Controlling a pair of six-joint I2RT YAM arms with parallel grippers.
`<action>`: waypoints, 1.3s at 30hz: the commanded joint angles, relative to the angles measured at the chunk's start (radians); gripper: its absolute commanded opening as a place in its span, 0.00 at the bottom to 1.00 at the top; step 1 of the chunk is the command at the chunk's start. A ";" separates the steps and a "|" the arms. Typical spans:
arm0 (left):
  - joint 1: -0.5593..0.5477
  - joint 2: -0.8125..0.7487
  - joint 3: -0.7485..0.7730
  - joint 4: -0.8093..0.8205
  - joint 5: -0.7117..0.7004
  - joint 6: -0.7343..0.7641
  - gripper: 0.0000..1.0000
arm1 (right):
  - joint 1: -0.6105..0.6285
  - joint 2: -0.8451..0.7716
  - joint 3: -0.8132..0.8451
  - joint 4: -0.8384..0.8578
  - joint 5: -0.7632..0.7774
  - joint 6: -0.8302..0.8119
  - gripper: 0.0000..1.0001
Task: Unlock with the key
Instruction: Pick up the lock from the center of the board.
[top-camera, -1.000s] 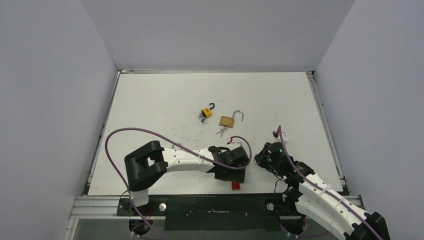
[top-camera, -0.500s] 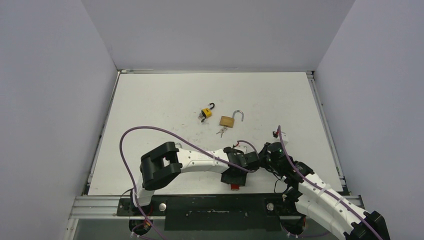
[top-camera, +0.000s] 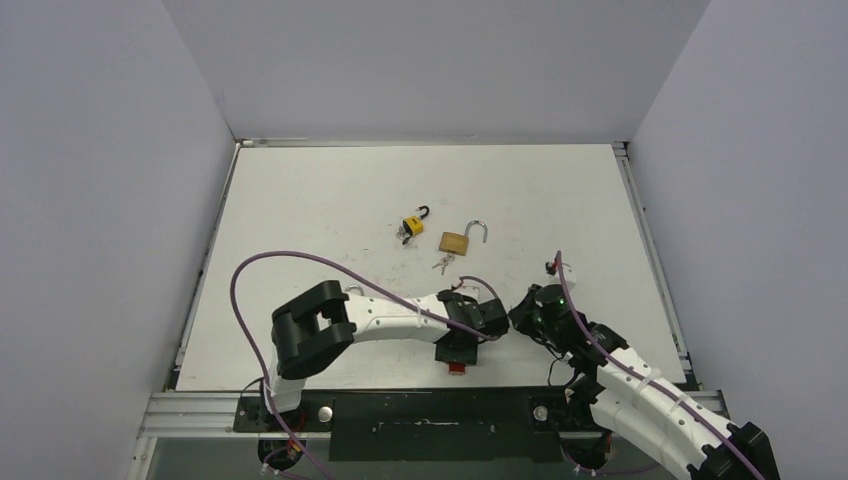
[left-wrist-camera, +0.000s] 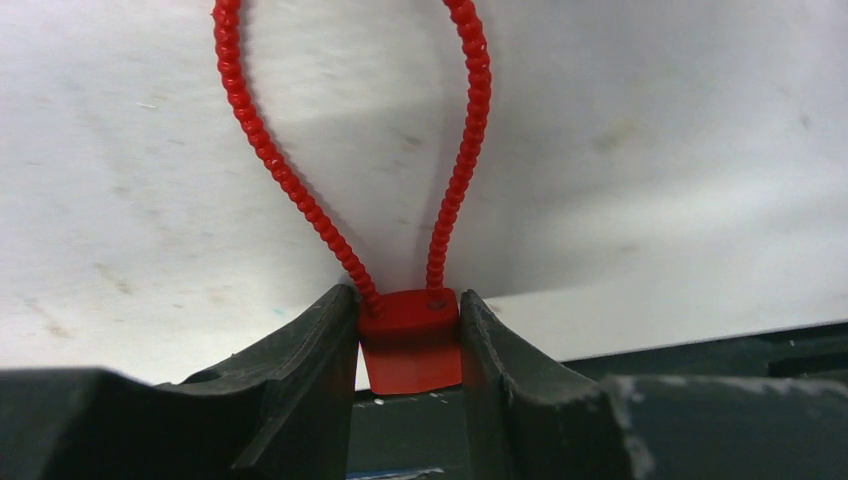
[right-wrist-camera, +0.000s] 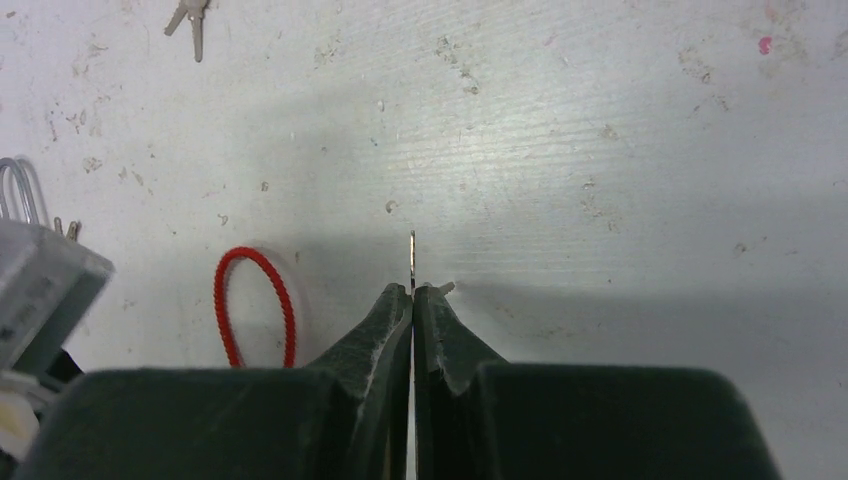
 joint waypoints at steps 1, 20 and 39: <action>0.102 -0.105 -0.133 0.068 -0.041 -0.062 0.02 | -0.006 -0.043 -0.006 0.066 -0.023 -0.029 0.00; 0.512 -0.545 -0.382 0.305 0.172 -0.086 0.00 | 0.049 0.048 -0.176 0.969 -0.713 -0.031 0.00; 0.539 -0.588 -0.399 0.393 0.305 -0.106 0.00 | 0.139 0.373 -0.053 1.081 -0.644 0.018 0.00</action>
